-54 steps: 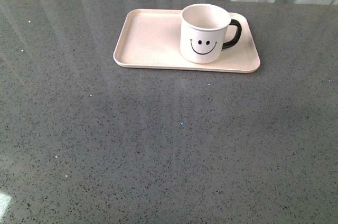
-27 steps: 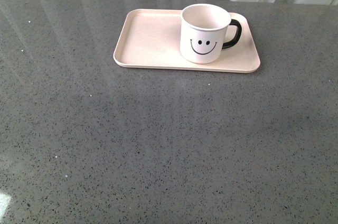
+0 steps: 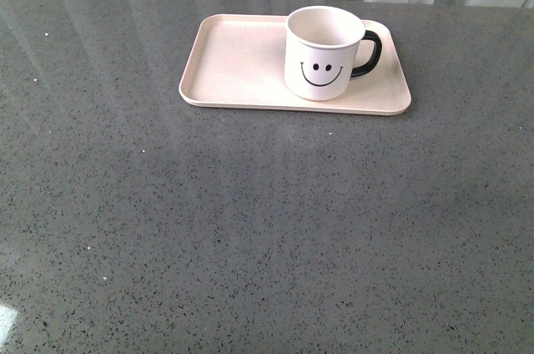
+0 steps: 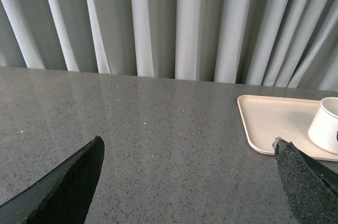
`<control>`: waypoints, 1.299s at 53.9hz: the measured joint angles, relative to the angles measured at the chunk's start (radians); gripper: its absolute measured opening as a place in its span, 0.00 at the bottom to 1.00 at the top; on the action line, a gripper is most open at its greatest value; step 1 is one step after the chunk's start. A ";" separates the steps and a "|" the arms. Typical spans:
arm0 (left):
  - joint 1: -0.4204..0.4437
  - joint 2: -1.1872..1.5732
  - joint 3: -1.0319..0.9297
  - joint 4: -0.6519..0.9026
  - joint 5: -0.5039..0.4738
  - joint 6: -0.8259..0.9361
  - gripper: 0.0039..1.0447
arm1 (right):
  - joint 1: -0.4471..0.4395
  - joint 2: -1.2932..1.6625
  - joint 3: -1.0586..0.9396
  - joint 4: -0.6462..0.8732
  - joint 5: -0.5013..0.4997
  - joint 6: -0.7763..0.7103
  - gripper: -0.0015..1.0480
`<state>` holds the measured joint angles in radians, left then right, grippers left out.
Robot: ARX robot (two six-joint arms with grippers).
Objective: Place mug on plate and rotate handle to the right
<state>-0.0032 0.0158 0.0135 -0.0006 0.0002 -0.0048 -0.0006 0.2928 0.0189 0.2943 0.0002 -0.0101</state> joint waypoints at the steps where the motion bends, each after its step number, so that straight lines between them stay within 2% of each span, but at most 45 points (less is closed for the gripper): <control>1: 0.000 0.000 0.000 0.000 0.000 0.000 0.91 | 0.000 -0.003 0.000 -0.004 0.000 0.000 0.02; 22: 0.000 0.000 0.000 0.000 0.000 0.000 0.91 | 0.000 -0.116 0.000 -0.117 0.000 0.000 0.02; 26: 0.000 0.000 0.000 0.000 0.000 0.000 0.91 | 0.000 -0.229 0.000 -0.264 0.001 0.000 0.02; 33: 0.000 0.000 0.000 0.000 0.000 0.000 0.91 | 0.000 -0.284 0.000 -0.291 0.000 0.000 0.02; 43: 0.000 0.000 0.000 0.000 0.000 0.000 0.91 | 0.000 -0.287 0.000 -0.292 0.000 0.000 0.32; 51: 0.000 0.000 0.000 0.000 0.000 0.000 0.91 | 0.000 -0.287 0.000 -0.292 0.000 0.000 0.65; 61: 0.000 0.000 0.000 0.000 0.000 0.000 0.91 | 0.000 -0.287 0.000 -0.292 0.000 0.000 0.91; 70: 0.000 0.000 0.000 0.000 0.000 0.000 0.91 | 0.000 -0.287 0.000 -0.292 0.000 0.000 0.91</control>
<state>-0.0032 0.0158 0.0135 -0.0006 0.0002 -0.0048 -0.0006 0.0059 0.0189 0.0025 0.0002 -0.0101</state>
